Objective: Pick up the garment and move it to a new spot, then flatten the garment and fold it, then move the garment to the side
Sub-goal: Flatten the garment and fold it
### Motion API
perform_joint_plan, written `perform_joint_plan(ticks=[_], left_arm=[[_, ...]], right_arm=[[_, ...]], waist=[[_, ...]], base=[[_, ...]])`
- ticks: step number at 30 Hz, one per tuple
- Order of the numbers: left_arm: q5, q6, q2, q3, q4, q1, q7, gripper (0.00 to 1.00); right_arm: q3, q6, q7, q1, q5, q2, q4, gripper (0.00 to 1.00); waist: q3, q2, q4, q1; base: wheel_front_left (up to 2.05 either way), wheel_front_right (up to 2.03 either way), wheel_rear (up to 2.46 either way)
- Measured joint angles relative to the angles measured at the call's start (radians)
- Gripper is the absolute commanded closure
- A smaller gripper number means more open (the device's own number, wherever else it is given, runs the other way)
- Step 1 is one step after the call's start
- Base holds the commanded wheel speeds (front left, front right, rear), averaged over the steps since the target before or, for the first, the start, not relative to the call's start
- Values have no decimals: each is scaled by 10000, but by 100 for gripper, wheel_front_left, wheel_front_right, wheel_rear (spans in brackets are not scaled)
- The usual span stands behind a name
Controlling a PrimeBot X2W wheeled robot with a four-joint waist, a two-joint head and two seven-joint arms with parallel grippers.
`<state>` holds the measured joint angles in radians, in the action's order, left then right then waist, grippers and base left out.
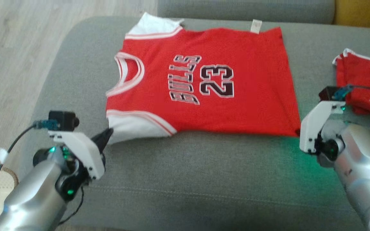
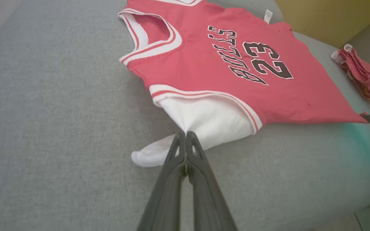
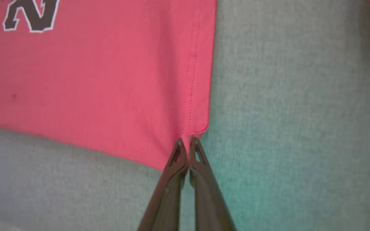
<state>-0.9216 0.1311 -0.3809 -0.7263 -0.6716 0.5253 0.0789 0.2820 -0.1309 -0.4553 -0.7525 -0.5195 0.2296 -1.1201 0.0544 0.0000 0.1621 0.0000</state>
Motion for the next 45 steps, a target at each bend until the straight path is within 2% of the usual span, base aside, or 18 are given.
perform_joint_plan(ticks=[3,15,18,22,29,36,45], left_arm=[[-324,0,-401,-142,497,-446,405,100],[-1611,-10,-1762,-364,2685,-2093,1854,100],[-1927,-184,-2142,-347,3448,-2457,2217,100],[-2080,-412,-2410,-293,4050,-2685,2376,100],[-2326,-644,-2489,-82,4619,-2644,2606,100],[-2604,-782,-2426,272,4681,-1663,2817,100],[-2849,-725,-1908,577,4224,-537,2976,100]], right_arm=[[591,0,-800,523,-608,311,610,100],[1852,0,-2895,2066,-2623,1446,2564,100],[2105,0,-3427,2482,-3062,1783,3172,100],[2023,0,-3246,2548,-3231,1981,3498,100],[1883,0,-2890,2369,-3308,2059,3781,100],[1611,0,-2569,1220,-3356,2090,3824,100],[1499,0,-1923,102,-3068,2067,3231,100]], waist=[[-267,0,1,0],[-1094,0,-77,0],[-1147,0,-106,0],[-1062,0,-141,0],[-646,0,-147,0],[38,0,-101,0],[859,0,-60,0]], base=[[0,0,0],[0,0,0],[0,0,0],[0,0,0],[0,0,0],[0,0,0],[0,0,0]])
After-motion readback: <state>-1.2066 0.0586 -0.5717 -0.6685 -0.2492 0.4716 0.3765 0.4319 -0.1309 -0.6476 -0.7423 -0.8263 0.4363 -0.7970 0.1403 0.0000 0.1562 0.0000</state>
